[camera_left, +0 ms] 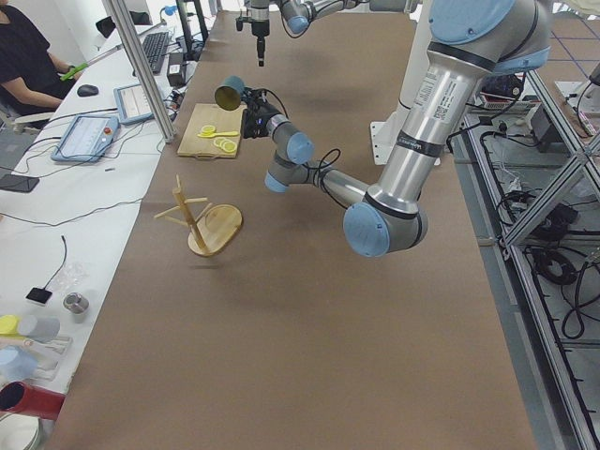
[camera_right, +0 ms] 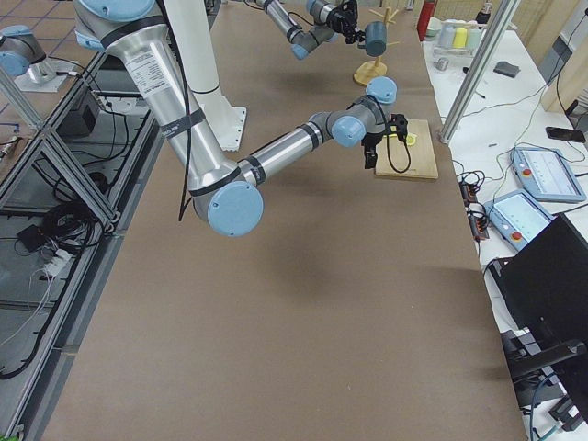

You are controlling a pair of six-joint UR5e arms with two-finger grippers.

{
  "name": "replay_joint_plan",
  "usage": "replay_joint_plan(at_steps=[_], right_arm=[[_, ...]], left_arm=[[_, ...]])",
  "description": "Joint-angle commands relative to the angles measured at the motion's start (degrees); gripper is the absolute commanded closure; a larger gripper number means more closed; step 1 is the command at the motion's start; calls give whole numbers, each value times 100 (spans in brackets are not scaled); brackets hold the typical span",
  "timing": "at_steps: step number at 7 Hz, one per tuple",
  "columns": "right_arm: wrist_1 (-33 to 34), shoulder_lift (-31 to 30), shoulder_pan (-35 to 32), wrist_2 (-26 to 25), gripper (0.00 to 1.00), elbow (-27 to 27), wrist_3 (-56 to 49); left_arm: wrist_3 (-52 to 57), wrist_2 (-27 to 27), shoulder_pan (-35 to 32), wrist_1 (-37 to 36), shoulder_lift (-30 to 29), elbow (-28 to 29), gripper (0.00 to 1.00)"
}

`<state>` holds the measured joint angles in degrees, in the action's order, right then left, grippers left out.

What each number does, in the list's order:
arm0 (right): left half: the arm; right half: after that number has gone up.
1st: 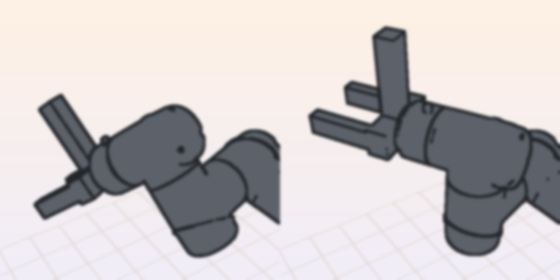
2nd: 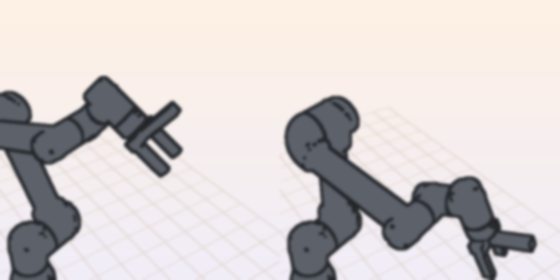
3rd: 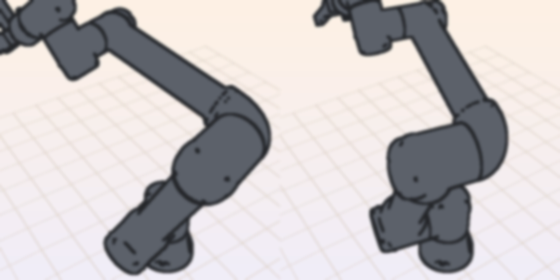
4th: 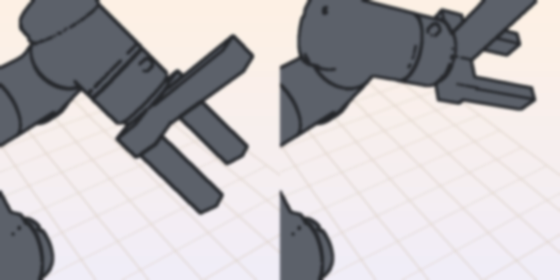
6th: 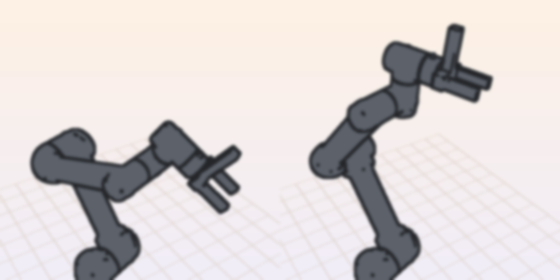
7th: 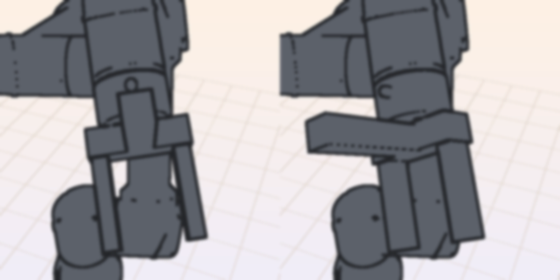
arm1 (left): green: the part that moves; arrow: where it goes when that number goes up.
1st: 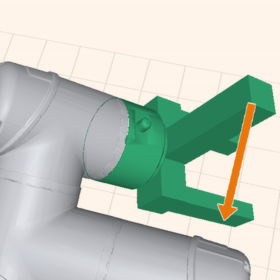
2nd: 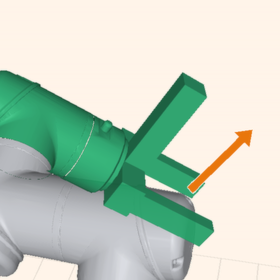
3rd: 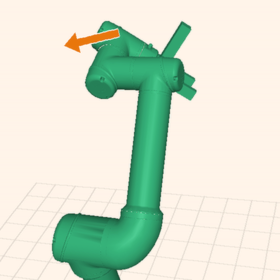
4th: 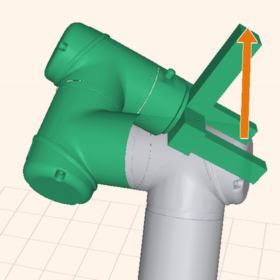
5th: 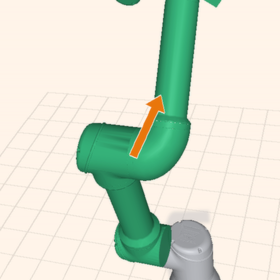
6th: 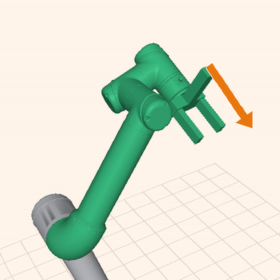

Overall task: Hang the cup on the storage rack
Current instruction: 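Lift the mug with the left gripper toward the wooden mug-tree stand, then hook the mug handle onto a peg of the mug-tree with the left gripper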

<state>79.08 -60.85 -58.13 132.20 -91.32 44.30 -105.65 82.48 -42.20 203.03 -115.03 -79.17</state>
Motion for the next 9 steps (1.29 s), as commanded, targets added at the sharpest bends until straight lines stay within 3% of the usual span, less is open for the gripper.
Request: replay_joint_plan(at_steps=[1, 4, 6, 9], right_arm=[[-33, 3, 4, -1, 1, -79, 8], [-33, 3, 4, -1, 1, -123, 26], [-33, 3, 4, -1, 1, -158, 35], [-33, 3, 4, -10, 1, -167, 35]], left_arm=[[-1024, -906, -25, 878, 7, 594, 100], [-2683, -2093, -218, 844, -37, 849, 100], [-3442, -2358, -263, 652, -125, 1315, 100], [-4112, -2351, -623, 167, -196, 1448, 100]])
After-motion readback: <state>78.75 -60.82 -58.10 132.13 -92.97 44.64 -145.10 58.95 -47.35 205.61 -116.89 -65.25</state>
